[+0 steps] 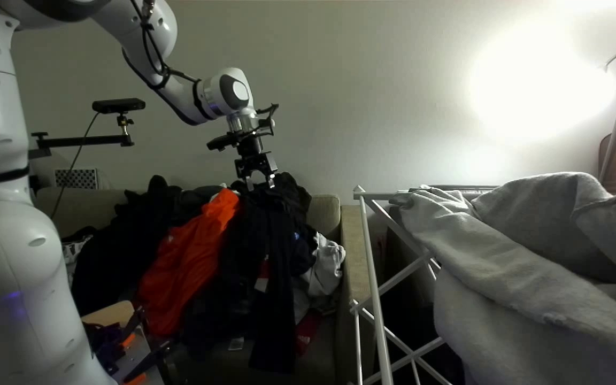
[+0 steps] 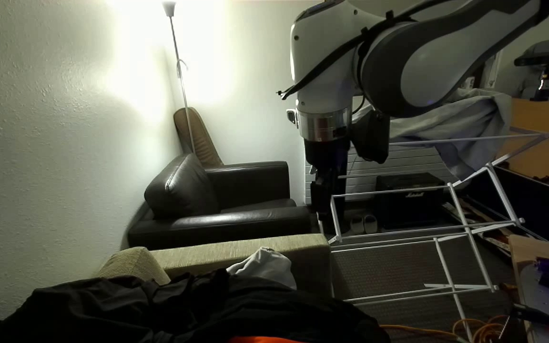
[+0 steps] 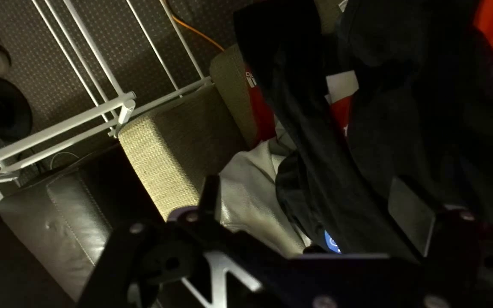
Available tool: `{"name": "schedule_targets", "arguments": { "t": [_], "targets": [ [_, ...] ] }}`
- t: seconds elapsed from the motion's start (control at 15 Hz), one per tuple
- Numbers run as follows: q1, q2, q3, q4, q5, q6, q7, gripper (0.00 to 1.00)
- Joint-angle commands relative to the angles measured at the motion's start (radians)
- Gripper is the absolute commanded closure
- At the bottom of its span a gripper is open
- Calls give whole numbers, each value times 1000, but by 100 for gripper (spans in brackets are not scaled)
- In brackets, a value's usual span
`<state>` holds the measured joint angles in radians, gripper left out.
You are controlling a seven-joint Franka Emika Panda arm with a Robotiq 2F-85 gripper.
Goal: Put the orange shirt on the drying rack
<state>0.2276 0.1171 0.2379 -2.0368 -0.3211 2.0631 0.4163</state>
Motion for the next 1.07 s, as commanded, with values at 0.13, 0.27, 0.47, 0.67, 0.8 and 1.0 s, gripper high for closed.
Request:
{"name": "schedule_targets", "arguments": {
  "t": [0.13, 0.27, 0.47, 0.67, 0.8, 1.0],
  "targets": [
    [29, 55, -12, 60, 11, 3, -77, 0],
    [37, 47, -17, 49, 3, -1, -40, 0],
    [37, 50, -20, 59, 3, -1, -49, 0],
    [37, 51, -20, 59, 3, -1, -50, 0],
    [37, 50, -20, 59, 3, -1, -50, 0],
    [37, 50, -20, 59, 3, -1, -50, 0]
  ]
}}
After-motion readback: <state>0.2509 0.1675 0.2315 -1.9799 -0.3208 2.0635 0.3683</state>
